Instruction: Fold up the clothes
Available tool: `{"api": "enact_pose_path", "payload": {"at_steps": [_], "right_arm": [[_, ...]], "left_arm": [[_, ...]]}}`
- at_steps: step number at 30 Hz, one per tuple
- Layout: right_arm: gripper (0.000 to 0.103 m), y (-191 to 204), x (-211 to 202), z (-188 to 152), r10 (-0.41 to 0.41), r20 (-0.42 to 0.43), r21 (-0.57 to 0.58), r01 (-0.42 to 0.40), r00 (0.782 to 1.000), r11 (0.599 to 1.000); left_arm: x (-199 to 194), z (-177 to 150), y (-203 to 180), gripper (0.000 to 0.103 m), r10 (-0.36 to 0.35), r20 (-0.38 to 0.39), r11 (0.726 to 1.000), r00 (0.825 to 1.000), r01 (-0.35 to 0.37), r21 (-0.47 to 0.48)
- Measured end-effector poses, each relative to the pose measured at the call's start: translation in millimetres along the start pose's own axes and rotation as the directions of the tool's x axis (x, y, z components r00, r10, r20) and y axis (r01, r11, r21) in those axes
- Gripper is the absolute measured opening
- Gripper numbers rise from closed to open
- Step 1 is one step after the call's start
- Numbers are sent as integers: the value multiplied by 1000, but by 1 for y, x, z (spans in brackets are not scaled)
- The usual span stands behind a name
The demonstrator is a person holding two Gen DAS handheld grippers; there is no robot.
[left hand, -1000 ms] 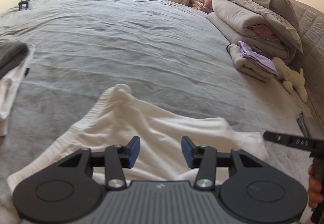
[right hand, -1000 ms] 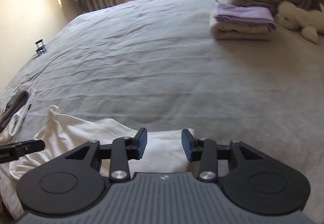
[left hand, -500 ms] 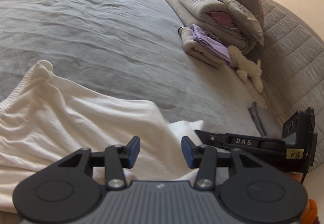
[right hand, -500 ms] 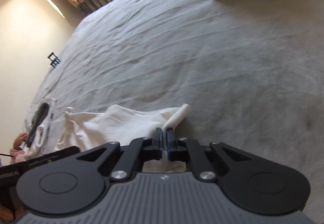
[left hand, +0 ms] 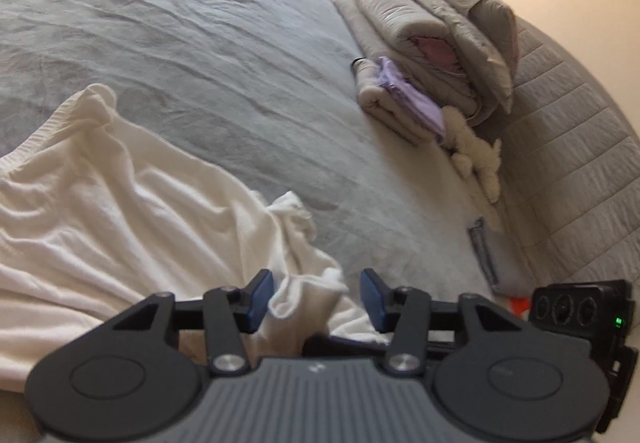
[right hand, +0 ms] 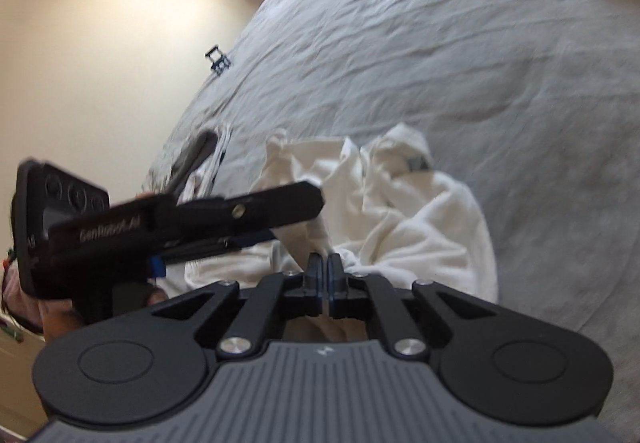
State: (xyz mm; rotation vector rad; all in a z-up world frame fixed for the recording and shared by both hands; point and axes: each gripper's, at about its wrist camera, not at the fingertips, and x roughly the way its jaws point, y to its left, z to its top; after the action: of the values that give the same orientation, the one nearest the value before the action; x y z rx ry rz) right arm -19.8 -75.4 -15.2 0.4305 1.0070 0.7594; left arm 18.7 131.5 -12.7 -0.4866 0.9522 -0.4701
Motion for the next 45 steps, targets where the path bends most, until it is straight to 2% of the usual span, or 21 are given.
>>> {"api": "enact_pose_path", "payload": {"at_steps": [2,3,5,8,9,10,12,14,17,24,26,27,30,35,41,45], "right_arm": [[5,2,3,-3,-6,-20,-26,5,1000,1000],[8,4,4,-5,-9,-25,-41,8,1000,999],[11,8,-2,-4,-22,-11,-80,21,1000,997],[15,8,-12,3,-64,52,-105,69,997,992],[21,6,-15,6,-84,74,-103,91,994,990],[35,4,-17,8,-104,95,-102,114,990,988],[43,-1,-15,14,-152,121,-96,164,981,982],[43,-7,-9,19,-201,134,-89,214,970,973],[43,-10,4,25,-227,131,-90,240,965,967],[43,-16,32,35,-226,131,-44,234,965,971],[31,-16,37,33,-239,132,-53,247,962,967],[12,-16,38,32,-246,135,-63,256,960,965],[7,-17,28,30,-267,168,-68,281,949,957],[6,-16,-6,30,-314,248,-97,346,916,933],[6,-30,-52,21,-431,321,-75,476,843,876],[6,-41,-82,10,-482,346,-40,526,805,849]], "left_arm": [[6,-2,2,15,60,-21,998,998,-60,10],[7,-2,3,12,83,-28,996,996,-83,17],[8,-3,4,10,116,-30,993,993,-115,38],[3,-4,4,10,126,-17,990,992,-124,59],[1,-4,5,10,126,-17,990,992,-125,61],[1,-4,7,10,127,-19,990,992,-126,62],[0,-6,9,11,131,-23,989,991,-129,66],[0,-7,10,11,134,-26,989,991,-132,70],[-1,-9,11,11,134,-28,988,991,-131,77],[-2,-9,15,11,130,-30,989,991,-127,70],[-2,-9,15,11,129,-28,990,991,-127,66],[-3,-9,16,11,130,-22,990,991,-128,60],[-6,-7,18,10,137,3,990,991,-137,37],[-8,-5,19,10,143,23,989,989,-144,24],[-5,-4,12,10,169,34,984,985,-171,54],[-4,-1,7,10,179,45,981,983,-182,68]]}}
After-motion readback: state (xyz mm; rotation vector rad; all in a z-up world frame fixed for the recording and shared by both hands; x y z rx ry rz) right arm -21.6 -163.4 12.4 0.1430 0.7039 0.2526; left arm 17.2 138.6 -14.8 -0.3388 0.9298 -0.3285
